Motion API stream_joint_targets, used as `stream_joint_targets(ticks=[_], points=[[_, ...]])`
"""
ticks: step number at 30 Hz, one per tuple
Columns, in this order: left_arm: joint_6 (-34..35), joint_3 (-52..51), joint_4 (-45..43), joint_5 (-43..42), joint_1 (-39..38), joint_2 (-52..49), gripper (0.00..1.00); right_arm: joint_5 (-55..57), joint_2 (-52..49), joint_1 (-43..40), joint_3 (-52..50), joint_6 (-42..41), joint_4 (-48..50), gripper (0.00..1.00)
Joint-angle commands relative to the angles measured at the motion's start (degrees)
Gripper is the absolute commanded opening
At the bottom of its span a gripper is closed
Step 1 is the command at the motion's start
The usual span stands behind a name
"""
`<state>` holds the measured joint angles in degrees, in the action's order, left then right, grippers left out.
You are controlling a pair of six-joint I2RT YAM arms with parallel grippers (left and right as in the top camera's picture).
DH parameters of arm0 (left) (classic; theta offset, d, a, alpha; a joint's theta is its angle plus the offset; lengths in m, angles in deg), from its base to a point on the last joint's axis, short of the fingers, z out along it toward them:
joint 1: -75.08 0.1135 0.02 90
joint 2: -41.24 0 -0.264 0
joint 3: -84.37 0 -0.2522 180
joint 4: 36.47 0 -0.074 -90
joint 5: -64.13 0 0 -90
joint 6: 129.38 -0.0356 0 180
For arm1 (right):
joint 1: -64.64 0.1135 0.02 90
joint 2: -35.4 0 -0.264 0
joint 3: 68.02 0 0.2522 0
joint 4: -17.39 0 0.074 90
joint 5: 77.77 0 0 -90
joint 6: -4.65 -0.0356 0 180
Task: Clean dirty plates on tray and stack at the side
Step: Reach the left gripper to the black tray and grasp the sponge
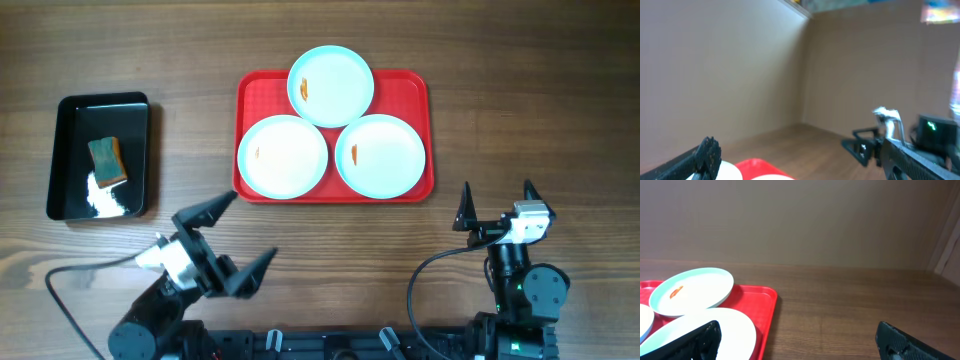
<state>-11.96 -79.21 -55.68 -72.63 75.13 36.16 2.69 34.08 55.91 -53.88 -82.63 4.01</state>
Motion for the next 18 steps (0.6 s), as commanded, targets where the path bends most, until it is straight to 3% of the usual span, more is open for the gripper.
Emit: stream_joint_targets(ticks=[1,4,7,9,12,13,14,18], points=[[-5.7,11.7,14.8,11.3,0.1,-5.3,1.0,0.8,-0.1,-0.1,-0.1,0.3,0.2,1.0],[-17.9,32.1,44.2,23.1,0.1,-22.4,1.0,0.8,-0.1,-0.1,-0.1,0.3,0.2,0.99],[-19.6,55.8,68.7,40.2,0.1,-43.6,1.0,0.8,-0.1,-0.1,-0.1,0.3,0.2,1.0],[-19.2,68.4,79.6,39.5,0.1,-55.6,1.0,0.8,-0.1,-0.1,-0.1,0.3,0.2,1.0],[-18.4,73.4,85.0,37.9,0.3,-65.5,1.0,0.8,-0.1,-0.1,-0.1,0.3,0.2,1.0],[-6.5,73.8,84.4,47.2,2.0,-68.2,1.0,0.8,-0.1,-0.1,-0.1,0.3,0.2,1.0],[-3.3,74.5,85.1,50.9,3.6,-69.4,1.0,0.8,-0.1,-0.1,-0.1,0.3,0.2,1.0],[-1.2,75.1,85.1,59.2,11.9,-74.9,1.0,0.8,-0.1,-0.1,-0.1,0.3,0.2,1.0]])
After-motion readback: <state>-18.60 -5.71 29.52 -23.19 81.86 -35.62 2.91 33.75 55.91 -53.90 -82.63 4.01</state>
